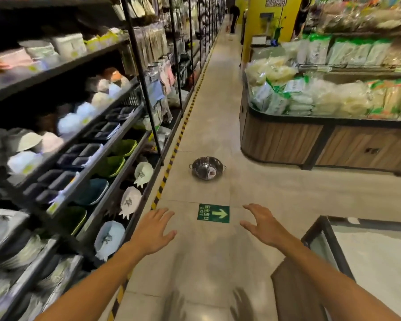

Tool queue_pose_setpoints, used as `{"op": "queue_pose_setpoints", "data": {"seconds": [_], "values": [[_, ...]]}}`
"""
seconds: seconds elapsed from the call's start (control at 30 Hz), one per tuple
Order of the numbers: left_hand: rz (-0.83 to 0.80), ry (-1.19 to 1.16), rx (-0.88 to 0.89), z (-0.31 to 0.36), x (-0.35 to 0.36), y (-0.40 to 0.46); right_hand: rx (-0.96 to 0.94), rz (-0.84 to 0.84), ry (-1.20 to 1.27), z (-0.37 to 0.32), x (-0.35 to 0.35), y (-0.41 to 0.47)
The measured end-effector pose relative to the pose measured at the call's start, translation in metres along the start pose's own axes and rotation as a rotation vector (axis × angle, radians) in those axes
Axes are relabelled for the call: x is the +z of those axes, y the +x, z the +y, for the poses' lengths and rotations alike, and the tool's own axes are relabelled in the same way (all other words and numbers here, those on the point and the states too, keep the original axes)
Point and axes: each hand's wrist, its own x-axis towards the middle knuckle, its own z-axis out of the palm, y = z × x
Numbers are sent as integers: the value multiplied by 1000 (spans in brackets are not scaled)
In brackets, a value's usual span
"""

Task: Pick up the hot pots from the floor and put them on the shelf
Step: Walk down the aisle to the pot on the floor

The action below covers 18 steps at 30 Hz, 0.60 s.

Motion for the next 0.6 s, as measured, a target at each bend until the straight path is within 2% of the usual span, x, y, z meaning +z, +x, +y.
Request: {"op": "queue_pose_setpoints", "data": {"seconds": [0.3,0.6], "values": [[-159,-75,-87,-80,10,272,63,-76,-5,48,-10,267],[-206,-101,-67,-164,-11,512,175,-145,13,79,-47,499]]}}
